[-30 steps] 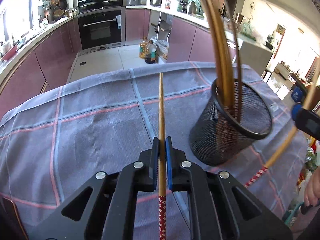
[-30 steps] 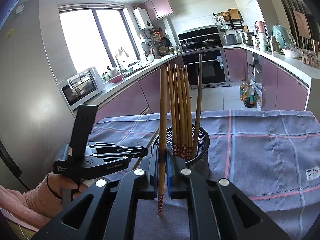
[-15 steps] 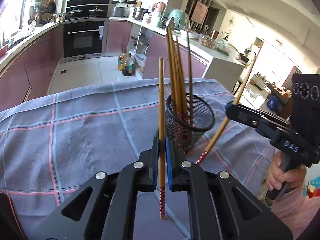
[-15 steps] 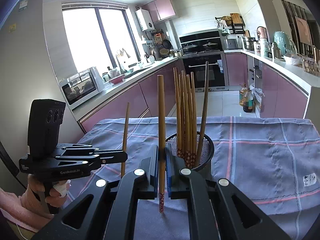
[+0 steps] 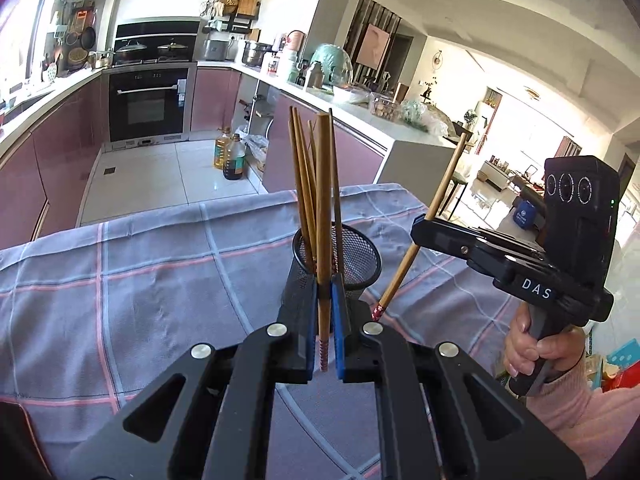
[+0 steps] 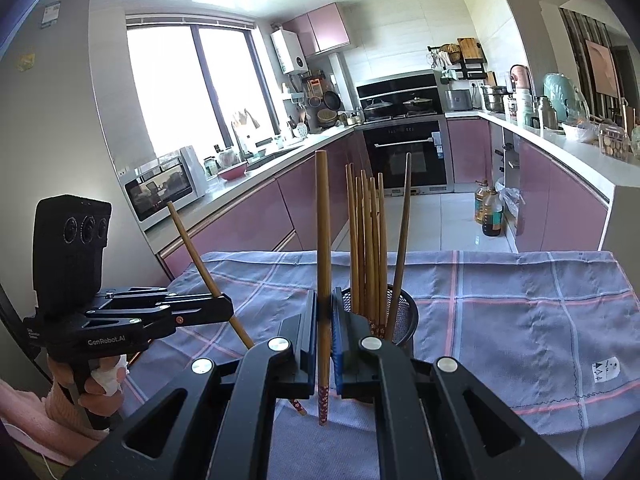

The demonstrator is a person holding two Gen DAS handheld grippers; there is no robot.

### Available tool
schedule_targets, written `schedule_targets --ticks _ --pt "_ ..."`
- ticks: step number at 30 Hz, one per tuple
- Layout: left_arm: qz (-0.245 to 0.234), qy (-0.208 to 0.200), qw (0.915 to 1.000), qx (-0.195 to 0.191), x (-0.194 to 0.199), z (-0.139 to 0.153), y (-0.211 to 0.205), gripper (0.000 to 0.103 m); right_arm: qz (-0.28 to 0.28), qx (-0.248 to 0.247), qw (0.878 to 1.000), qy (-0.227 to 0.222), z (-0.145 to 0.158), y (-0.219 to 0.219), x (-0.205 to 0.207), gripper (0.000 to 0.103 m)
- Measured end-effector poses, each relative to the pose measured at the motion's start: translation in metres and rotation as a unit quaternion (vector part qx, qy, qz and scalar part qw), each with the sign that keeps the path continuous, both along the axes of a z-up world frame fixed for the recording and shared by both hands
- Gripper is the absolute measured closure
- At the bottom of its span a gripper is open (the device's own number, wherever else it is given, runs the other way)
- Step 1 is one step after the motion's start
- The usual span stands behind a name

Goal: Organize utensils
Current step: 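Lower the left tool's chopstick into the mesh cup while the right tool lowers its own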

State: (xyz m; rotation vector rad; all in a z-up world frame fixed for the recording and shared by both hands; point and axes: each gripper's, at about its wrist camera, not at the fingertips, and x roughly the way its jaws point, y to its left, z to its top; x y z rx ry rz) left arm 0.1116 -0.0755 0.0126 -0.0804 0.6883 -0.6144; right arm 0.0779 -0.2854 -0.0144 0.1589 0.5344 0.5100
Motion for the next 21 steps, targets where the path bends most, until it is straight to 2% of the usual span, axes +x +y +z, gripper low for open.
schedule_targets --ticks 21 --pt "-0.005 -0.037 0.9993 0.009 -0.007 0.027 -0.009 0.096 0.000 -0.005 1.000 -0.024 0.024 -0.001 -0.003 0.097"
